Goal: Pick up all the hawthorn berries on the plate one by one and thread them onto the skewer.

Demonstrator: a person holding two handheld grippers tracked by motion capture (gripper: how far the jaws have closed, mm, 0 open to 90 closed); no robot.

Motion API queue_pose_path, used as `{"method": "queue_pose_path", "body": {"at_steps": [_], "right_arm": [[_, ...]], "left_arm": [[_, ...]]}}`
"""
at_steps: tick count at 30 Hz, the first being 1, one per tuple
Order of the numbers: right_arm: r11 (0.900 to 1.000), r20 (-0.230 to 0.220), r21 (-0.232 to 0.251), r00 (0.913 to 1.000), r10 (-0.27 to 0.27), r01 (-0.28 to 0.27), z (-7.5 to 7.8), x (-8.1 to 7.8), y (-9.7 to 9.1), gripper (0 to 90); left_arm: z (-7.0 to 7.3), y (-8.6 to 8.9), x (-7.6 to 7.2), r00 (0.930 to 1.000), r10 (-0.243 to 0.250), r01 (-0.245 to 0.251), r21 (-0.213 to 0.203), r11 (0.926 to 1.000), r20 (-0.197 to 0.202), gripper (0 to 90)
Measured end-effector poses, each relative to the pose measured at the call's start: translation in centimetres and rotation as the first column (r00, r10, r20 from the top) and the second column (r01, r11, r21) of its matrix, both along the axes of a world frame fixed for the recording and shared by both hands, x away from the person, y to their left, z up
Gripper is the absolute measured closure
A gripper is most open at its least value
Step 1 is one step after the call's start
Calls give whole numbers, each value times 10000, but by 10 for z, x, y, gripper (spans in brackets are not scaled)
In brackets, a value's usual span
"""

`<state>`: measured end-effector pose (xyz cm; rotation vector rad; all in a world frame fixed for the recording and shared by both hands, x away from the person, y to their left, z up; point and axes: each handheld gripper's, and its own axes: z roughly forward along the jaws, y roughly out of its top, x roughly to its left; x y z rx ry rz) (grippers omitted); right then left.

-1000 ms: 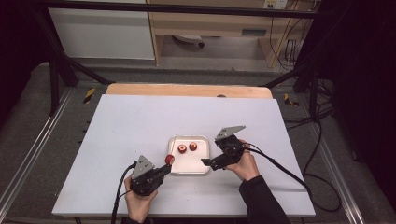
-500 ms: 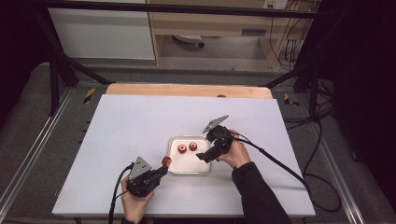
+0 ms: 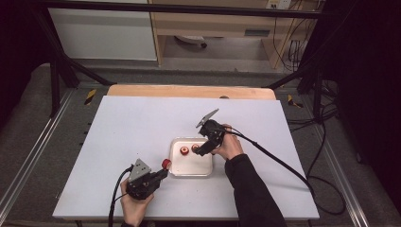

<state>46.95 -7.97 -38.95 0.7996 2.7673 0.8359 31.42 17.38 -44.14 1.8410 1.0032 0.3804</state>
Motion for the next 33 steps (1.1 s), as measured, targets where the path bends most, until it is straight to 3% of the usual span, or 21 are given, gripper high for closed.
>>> {"method": "queue_pose_path", "body": {"at_steps": [15,19,33], "right_arm": [[9958,-837,-791,9957,389,-455,-15,16,21,373],[9927,-857,-1066,9952,478,-569,-20,19,25,403],[9862,-1093,-1349,9906,817,-962,-27,23,28,506]], "left_arm": [[1,-1,1,9999,-106,106,76,9999,-15,883],[0,0,1,10000,-90,90,79,9999,-24,883],[-1,1,1,10000,-70,70,78,9999,-64,883]]}}
